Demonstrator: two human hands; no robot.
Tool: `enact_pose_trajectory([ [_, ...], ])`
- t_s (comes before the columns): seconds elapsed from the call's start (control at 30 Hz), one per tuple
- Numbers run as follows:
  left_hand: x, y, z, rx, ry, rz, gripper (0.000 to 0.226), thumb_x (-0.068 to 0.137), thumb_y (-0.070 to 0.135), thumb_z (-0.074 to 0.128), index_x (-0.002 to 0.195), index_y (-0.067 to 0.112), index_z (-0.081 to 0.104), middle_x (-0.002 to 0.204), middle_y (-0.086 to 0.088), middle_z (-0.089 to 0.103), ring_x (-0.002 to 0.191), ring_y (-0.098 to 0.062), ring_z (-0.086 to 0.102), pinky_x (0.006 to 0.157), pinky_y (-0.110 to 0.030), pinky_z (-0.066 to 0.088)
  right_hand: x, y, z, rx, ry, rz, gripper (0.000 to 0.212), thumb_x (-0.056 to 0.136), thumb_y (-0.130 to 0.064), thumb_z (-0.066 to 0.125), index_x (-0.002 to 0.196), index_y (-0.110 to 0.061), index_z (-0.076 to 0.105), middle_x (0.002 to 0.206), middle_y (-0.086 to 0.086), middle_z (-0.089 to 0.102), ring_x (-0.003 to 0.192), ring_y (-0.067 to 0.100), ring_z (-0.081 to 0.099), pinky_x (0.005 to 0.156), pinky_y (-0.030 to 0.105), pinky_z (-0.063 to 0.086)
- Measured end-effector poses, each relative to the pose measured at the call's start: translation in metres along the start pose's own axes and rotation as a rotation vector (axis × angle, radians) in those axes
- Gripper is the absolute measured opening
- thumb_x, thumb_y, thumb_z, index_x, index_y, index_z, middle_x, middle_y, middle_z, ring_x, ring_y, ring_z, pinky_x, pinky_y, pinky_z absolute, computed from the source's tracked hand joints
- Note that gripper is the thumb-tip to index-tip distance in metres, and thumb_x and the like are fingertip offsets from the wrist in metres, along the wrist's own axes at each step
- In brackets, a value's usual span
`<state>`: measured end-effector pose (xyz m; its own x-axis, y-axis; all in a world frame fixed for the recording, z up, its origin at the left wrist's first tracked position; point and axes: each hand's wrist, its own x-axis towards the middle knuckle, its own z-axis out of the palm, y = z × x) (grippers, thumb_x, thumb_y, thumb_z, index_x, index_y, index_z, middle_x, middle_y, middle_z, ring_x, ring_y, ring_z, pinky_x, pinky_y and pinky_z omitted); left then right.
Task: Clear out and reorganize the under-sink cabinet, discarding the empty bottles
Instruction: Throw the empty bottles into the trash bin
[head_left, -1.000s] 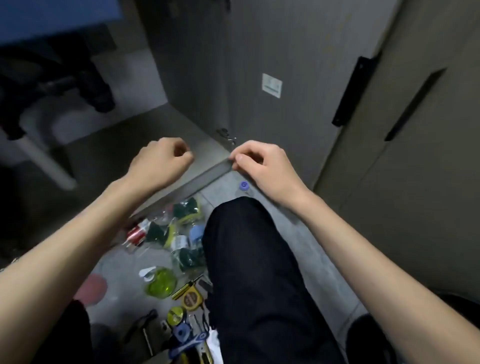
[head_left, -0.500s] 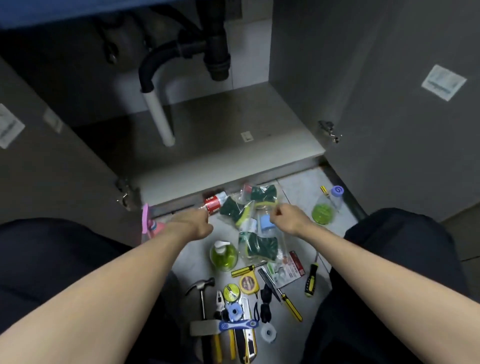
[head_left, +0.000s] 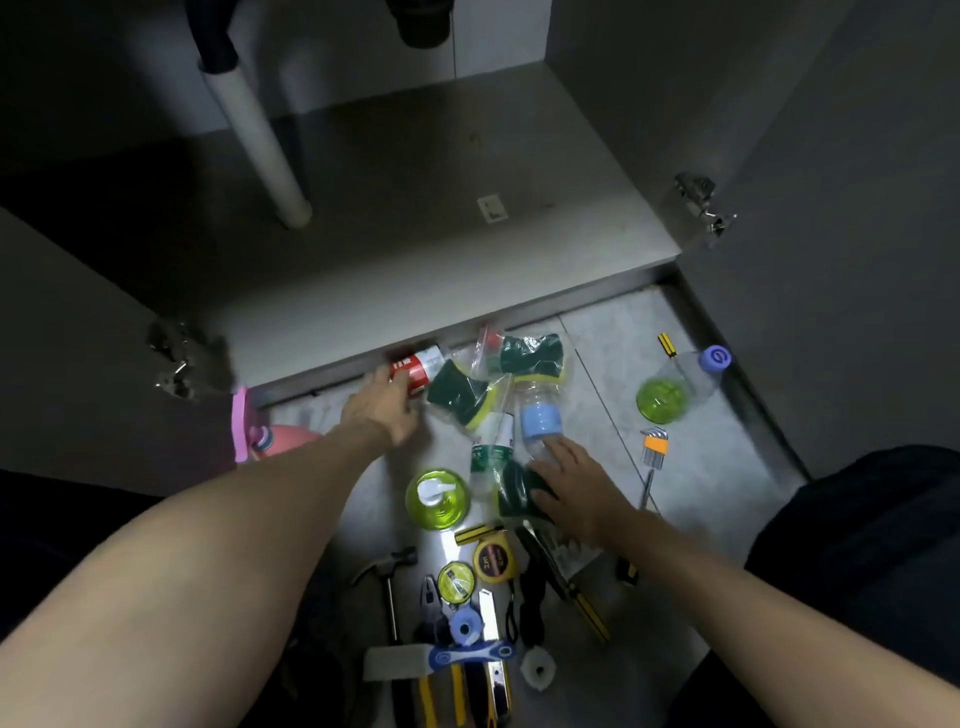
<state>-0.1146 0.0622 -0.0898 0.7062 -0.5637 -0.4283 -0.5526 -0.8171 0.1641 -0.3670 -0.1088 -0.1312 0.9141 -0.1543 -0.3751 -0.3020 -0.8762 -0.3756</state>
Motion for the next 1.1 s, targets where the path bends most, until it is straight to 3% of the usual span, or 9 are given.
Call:
enact_pose_trajectory([
  [0.1,0.020,-0.010,0.009,-0.043,0.029,-0.031,0.062,0.090,0.029,0.062,0.144,0.013,0.035,0.137,-0.015,0.042,0.124,-0.034,0.043,0.101,-0.046,0.043,-0.007,0.009,0.003,-0.004,0.127,0.047,0.031,0.102,-0.034,0.046,0.102,-0.011,0.067,0.120,0.009,0.056,0.117,0.029,0.047,0.089,0.042,0.047],
  [0.2,0.035,-0.020,0.019,-0.061,0.017,-0.085,0.069,0.085,0.025,0.067,0.144,0.013,0.034,0.137,-0.015,0.042,0.125,-0.035,0.043,0.100,-0.047,0.043,0.002,0.016,-0.004,0.224,0.148,0.252,0.026,0.100,-0.030,0.054,0.109,-0.006,0.060,0.117,0.009,0.051,0.107,0.029,0.053,0.083,0.042,0.049],
  [0.27,0.041,-0.025,0.027,-0.072,0.018,-0.116,0.065,0.083,0.029,0.070,0.139,0.013,0.039,0.133,-0.015,0.043,0.123,-0.035,0.044,0.098,-0.048,0.045,0.014,0.017,-0.006,0.392,0.148,0.410,0.040,0.098,-0.034,0.059,0.126,-0.005,0.052,0.125,0.012,0.048,0.109,0.032,0.056,0.085,0.042,0.049],
  [0.4,0.037,-0.025,0.042,-0.101,-0.072,-0.196,0.066,0.079,0.056,0.071,0.128,0.018,0.049,0.123,-0.011,0.048,0.116,-0.032,0.052,0.092,-0.042,0.046,0.037,0.017,0.001,0.651,0.039,0.671,0.053,0.090,-0.042,0.066,0.128,-0.009,0.047,0.120,0.010,0.057,0.107,0.029,0.061,0.092,0.045,0.052],
  [0.57,0.012,-0.022,0.055,-0.099,-0.183,-0.343,0.079,0.066,0.070,0.068,0.123,0.016,0.056,0.116,-0.009,0.048,0.109,-0.031,0.058,0.095,-0.037,0.049,0.049,0.015,0.020,0.698,0.034,0.711,0.048,0.086,-0.037,0.072,0.119,-0.008,0.054,0.115,0.011,0.065,0.101,0.028,0.064,0.090,0.044,0.054],
  [0.73,0.003,-0.023,0.030,-0.219,-0.243,-0.376,0.066,0.076,0.043,0.075,0.124,0.007,0.047,0.125,-0.013,0.059,0.111,-0.031,0.061,0.097,-0.034,0.049,0.045,0.015,0.010,0.738,0.055,0.760,0.051,0.082,-0.039,0.073,0.119,-0.010,0.053,0.117,0.011,0.063,0.104,0.028,0.062,0.087,0.038,0.050],
  [0.83,-0.003,-0.014,0.006,-0.153,-0.247,-0.308,0.057,0.079,0.045,0.067,0.119,0.011,0.044,0.118,-0.011,0.062,0.105,-0.030,0.061,0.090,-0.032,0.050,0.041,0.012,-0.007,0.775,0.099,0.725,0.048,0.081,-0.046,0.072,0.113,-0.013,0.057,0.111,0.009,0.065,0.097,0.025,0.062,0.081,0.036,0.051],
  [1.0,-0.019,0.018,-0.031,0.068,-0.201,-0.154,0.067,0.072,0.064,0.059,0.119,0.018,0.050,0.109,-0.007,0.063,0.089,-0.025,0.056,0.076,-0.030,0.048,0.034,0.003,-0.050,0.666,0.232,0.708,0.049,0.081,-0.052,0.070,0.111,-0.015,0.062,0.109,0.008,0.067,0.099,0.030,0.065,0.082,0.037,0.055],
  [1.1,-0.030,0.034,-0.053,0.207,-0.183,-0.059,0.064,0.068,0.063,0.056,0.117,0.023,0.055,0.103,-0.003,0.061,0.088,-0.025,0.058,0.068,-0.031,0.043,0.023,0.003,-0.072,0.670,0.373,0.714,0.032,0.082,-0.051,0.070,0.093,-0.022,0.063,0.105,0.008,0.070,0.097,0.033,0.065,0.076,0.035,0.052],
])
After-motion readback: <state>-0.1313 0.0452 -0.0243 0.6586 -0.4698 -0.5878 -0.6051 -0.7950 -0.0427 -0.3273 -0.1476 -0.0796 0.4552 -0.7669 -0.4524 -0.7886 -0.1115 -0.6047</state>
